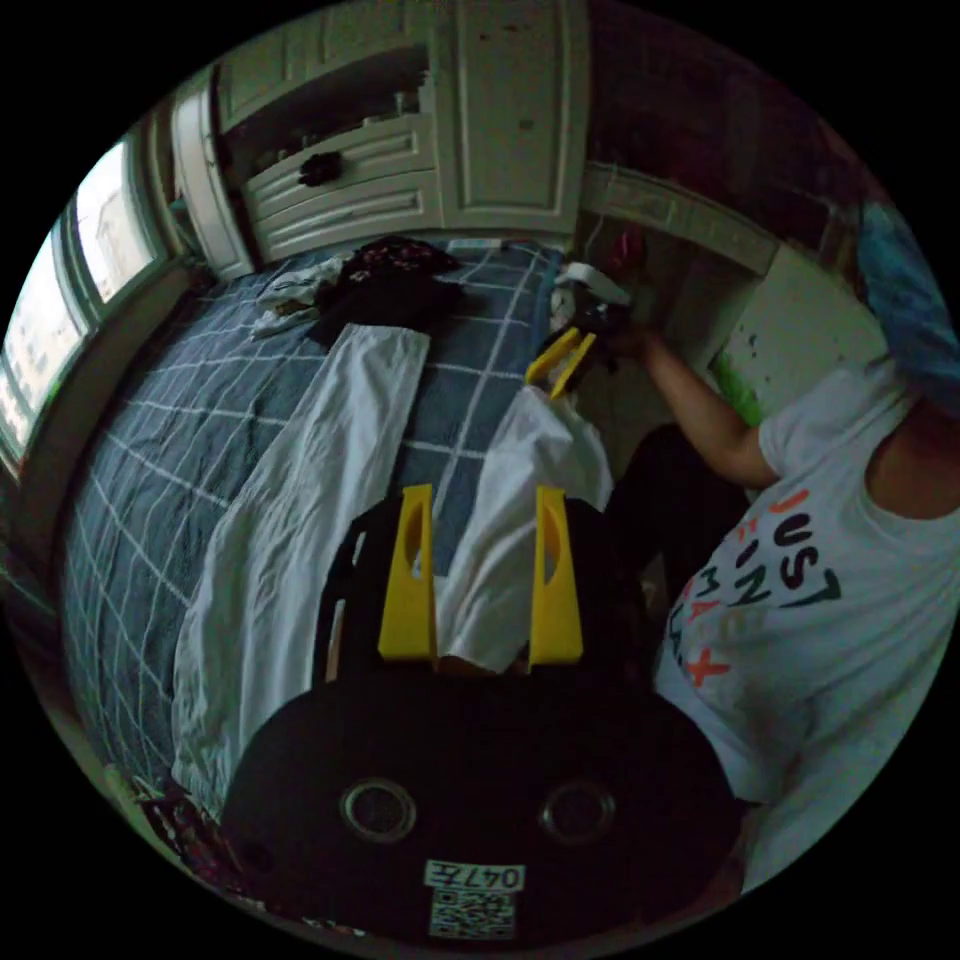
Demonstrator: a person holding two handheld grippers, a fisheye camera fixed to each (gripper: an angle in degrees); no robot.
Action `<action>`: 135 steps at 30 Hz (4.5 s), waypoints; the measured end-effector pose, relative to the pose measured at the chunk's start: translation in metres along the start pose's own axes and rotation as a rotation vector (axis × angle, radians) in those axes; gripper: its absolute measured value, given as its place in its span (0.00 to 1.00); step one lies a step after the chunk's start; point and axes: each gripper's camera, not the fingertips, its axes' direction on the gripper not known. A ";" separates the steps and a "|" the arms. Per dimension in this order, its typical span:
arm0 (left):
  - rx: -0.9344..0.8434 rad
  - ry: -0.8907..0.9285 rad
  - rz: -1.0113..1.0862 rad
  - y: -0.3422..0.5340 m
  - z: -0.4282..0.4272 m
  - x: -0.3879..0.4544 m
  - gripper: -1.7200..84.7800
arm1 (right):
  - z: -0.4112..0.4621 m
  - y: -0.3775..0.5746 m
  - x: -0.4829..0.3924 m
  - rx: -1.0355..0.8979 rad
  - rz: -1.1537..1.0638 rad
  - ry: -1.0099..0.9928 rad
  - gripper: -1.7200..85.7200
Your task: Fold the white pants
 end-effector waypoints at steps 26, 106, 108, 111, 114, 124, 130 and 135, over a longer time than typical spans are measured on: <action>0.372 -0.299 -0.402 0.114 0.014 0.206 0.02 | -0.010 -0.056 -0.123 0.106 -0.102 0.583 0.02; -0.109 -0.468 -0.271 0.895 -0.261 0.159 0.06 | 0.389 -0.005 -0.406 -0.328 -0.274 0.756 0.02; -0.082 -0.481 -0.292 0.906 -0.268 0.159 0.07 | 0.404 -0.012 -0.408 -0.347 -0.256 0.746 0.02; -0.045 -0.526 -0.352 0.928 -0.279 0.160 0.06 | 0.426 -0.024 -0.411 -0.328 -0.220 0.723 0.03; 0.097 -0.560 -0.502 0.960 -0.304 0.156 0.03 | 0.444 -0.036 -0.415 -0.332 -0.184 0.697 0.03; 0.257 -0.562 -0.946 1.042 -0.332 0.058 0.11 | 0.490 -0.176 -0.473 0.064 -0.215 0.605 0.06; 0.174 -0.453 -1.019 1.050 -0.304 0.015 0.13 | 0.618 -0.321 -0.545 0.040 -0.520 0.361 0.05; -0.010 -0.524 -0.915 1.034 -0.299 0.004 0.06 | 0.727 -0.413 -0.569 -0.083 -0.605 0.252 0.03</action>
